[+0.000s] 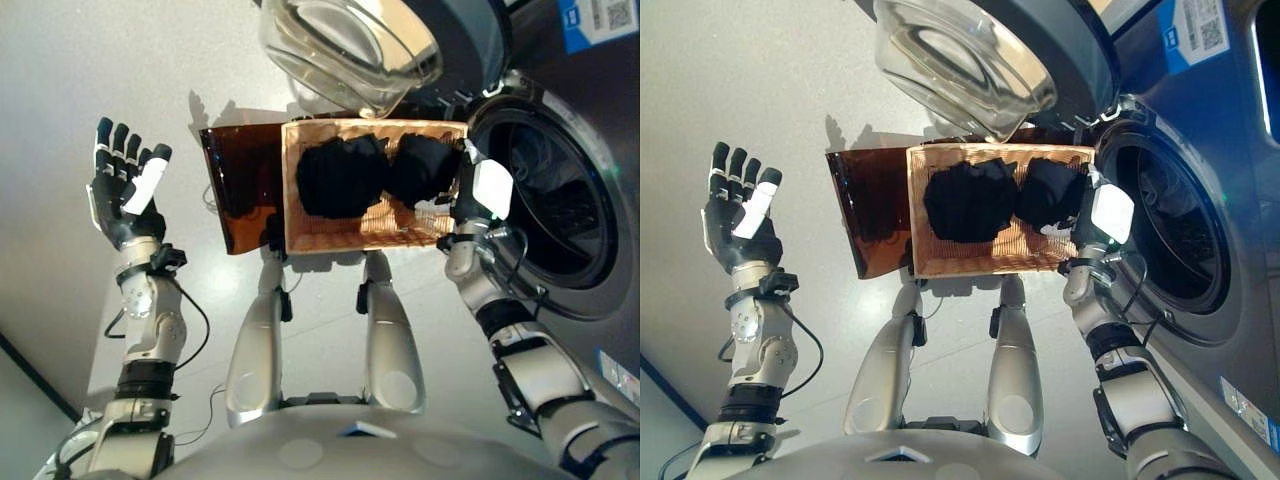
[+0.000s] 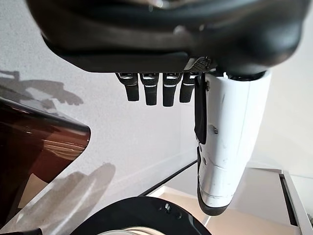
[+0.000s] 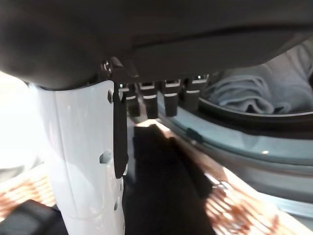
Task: Pick up the clothes and place them into the washing machine
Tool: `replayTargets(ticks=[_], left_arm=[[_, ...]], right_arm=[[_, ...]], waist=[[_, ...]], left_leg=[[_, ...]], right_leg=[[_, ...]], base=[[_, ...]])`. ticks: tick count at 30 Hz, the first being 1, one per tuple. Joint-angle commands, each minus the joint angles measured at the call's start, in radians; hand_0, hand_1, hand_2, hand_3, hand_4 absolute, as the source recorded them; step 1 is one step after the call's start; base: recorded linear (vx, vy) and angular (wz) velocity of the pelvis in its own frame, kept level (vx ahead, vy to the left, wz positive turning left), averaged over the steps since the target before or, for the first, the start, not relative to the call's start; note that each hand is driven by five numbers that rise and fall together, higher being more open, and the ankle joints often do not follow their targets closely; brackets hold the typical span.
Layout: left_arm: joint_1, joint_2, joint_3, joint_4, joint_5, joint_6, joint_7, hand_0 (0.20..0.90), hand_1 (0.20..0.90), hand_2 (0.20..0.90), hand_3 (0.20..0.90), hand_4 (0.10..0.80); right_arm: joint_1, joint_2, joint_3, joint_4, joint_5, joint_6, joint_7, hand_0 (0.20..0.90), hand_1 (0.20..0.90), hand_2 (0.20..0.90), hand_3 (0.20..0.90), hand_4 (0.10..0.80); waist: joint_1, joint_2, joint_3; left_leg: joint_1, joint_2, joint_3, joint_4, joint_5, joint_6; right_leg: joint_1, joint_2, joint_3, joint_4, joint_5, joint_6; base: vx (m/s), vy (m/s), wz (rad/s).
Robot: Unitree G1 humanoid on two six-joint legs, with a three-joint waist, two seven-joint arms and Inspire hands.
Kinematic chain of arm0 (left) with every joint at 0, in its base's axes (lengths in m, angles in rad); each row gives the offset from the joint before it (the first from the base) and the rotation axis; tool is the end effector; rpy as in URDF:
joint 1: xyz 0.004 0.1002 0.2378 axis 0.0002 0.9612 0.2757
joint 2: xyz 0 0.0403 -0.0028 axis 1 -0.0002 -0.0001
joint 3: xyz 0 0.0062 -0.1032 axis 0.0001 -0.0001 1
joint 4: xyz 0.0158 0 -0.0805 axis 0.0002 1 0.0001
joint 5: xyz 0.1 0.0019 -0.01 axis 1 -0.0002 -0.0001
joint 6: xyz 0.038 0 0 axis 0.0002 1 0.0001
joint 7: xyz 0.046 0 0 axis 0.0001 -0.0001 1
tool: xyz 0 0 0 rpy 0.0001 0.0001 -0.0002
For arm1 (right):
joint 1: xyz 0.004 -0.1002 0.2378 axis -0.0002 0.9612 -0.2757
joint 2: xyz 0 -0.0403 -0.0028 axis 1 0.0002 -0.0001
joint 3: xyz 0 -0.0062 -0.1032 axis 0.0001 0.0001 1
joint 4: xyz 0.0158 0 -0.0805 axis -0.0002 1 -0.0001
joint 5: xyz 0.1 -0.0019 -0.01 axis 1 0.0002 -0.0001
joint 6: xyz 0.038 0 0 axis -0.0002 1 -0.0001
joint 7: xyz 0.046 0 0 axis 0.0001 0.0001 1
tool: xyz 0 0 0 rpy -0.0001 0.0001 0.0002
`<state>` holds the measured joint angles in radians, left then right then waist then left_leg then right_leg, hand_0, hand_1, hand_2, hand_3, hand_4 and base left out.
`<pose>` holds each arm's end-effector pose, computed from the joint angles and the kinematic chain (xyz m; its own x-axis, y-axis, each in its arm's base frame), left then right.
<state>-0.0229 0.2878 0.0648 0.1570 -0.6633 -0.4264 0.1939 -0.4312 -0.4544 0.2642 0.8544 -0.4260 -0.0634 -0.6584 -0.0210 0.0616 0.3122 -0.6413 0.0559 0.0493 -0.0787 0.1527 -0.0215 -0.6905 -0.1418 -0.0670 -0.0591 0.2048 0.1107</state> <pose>0.2020 0.2290 0.0501 0.8844 0.4186 0.2066 -0.3093 0.8570 -0.4122 0.2615 -0.2363 0.0099 0.9201 -0.3586 0.1575 0.3075 0.4124 -0.8575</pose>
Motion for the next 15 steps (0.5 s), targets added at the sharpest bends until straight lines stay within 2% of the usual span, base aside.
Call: replayTargets(ticks=[1, 15], left_arm=[[0.055, 0.06, 0.066, -0.149, -0.005, -0.109, -0.019, 0.9, 0.9, 0.9, 0.9, 0.8], [0.026, 0.063, 0.053, -0.181, 0.002, -0.112, -0.008, 0.9, 0.9, 0.9, 0.9, 0.8]], right_arm=[[-0.037, -0.052, -0.004, 0.002, -0.016, -0.005, -0.065, 0.9, 0.9, 0.9, 0.9, 0.8], [-0.103, 0.01, 0.072, 0.047, 0.081, -0.069, 0.017, 0.9, 0.9, 0.9, 0.9, 0.8]], waist=[[0.003, -0.002, -0.046], [0.018, 0.001, -0.042]], left_leg=[[-0.03, 0.011, -0.016, -0.009, -0.027, -0.088], [-0.065, 0.013, -0.02, -0.009, -0.032, -0.092]], right_leg=[[-0.09, -0.05, -0.012, -0.006, 0.042, 0.048], [-0.129, -0.049, -0.015, -0.005, 0.039, 0.05]], base=[[0.0, 0.0, 0.0], [-0.001, 0.0, 0.0]])
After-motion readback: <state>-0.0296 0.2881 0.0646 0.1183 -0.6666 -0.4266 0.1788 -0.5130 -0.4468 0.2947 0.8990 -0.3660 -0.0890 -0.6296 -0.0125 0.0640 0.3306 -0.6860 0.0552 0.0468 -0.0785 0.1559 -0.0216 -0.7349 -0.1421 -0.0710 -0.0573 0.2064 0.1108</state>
